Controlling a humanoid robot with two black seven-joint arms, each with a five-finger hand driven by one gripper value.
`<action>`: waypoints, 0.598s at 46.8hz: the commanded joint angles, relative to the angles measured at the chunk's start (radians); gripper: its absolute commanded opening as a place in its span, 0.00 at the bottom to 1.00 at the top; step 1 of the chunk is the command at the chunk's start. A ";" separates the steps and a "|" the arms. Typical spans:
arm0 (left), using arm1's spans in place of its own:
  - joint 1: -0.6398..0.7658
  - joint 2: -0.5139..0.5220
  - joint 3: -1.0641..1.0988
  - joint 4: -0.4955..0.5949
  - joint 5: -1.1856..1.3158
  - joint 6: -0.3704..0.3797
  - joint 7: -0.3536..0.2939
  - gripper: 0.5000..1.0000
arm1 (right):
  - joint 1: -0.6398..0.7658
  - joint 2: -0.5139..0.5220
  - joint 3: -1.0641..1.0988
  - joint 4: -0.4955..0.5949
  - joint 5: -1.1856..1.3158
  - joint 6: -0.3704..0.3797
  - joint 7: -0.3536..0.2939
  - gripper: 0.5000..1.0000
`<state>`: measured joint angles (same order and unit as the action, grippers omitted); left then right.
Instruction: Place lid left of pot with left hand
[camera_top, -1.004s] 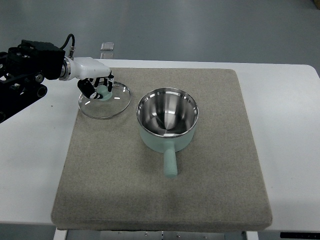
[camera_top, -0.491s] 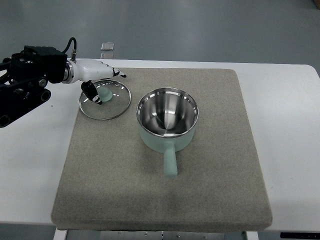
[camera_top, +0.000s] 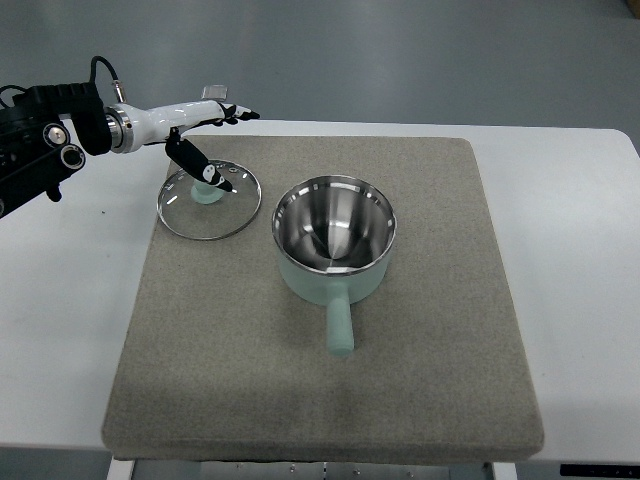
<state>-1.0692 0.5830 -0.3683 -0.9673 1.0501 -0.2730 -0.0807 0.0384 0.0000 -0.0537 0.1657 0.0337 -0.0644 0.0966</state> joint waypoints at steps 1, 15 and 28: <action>0.000 -0.003 -0.001 0.033 -0.148 0.005 -0.001 0.99 | 0.000 0.000 0.000 0.000 0.000 0.000 0.000 0.84; 0.021 -0.035 -0.003 0.142 -0.626 0.000 -0.011 0.99 | 0.000 0.000 0.000 0.000 0.000 0.000 0.000 0.84; 0.026 -0.083 -0.008 0.249 -0.946 -0.015 -0.016 1.00 | 0.000 0.000 0.000 0.000 0.000 0.000 0.000 0.84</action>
<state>-1.0418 0.5183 -0.3711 -0.7492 0.1481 -0.2854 -0.0967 0.0383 0.0000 -0.0537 0.1657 0.0337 -0.0644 0.0966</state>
